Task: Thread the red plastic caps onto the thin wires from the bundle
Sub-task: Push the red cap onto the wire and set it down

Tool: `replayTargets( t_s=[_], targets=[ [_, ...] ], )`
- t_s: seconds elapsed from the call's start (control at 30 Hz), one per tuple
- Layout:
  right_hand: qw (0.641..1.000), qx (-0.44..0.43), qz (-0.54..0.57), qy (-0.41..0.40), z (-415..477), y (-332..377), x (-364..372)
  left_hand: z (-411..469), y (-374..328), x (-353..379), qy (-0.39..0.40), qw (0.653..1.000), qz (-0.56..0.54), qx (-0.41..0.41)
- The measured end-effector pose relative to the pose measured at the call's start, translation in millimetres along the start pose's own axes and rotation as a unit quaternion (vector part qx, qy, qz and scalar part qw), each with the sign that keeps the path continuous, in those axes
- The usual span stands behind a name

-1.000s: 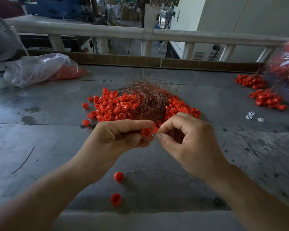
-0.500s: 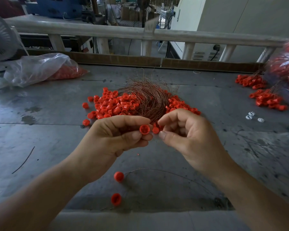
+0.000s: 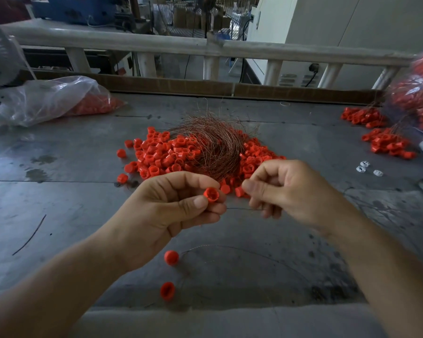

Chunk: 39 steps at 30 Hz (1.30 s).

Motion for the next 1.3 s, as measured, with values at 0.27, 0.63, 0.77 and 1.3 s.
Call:
replayTargets(
  t_s=[0.27,0.63,0.77,1.3],
  targets=[
    [0.961,-0.027,-0.244,-0.126,15.9,-22.4,-16.0,-2.3,6.8,3.5,-0.011,0.999,0.01,-0.034],
    [0.945,-0.014,-0.315,-0.084,20.6,-30.7,-17.8,-3.3,7.8,4.0,-0.017,0.998,0.036,-0.041],
    [0.934,-0.021,-0.353,-0.054,21.2,-33.6,-5.3,-1.8,8.3,4.3,-0.015,0.998,0.035,-0.042],
    [0.936,-0.051,-0.345,-0.044,22.8,-28.9,9.3,-0.3,7.9,2.7,-0.016,0.998,0.046,-0.036]
  ],
)
Point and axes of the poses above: each hand's wrist, its own z-axis towards the middle knuckle, its own x-axis out of the palm, y = z × x, the point moved 7 cm from there along z, towards the middle knuckle, and after that the axes turned 1 degree about z, right-handed, at the moved point
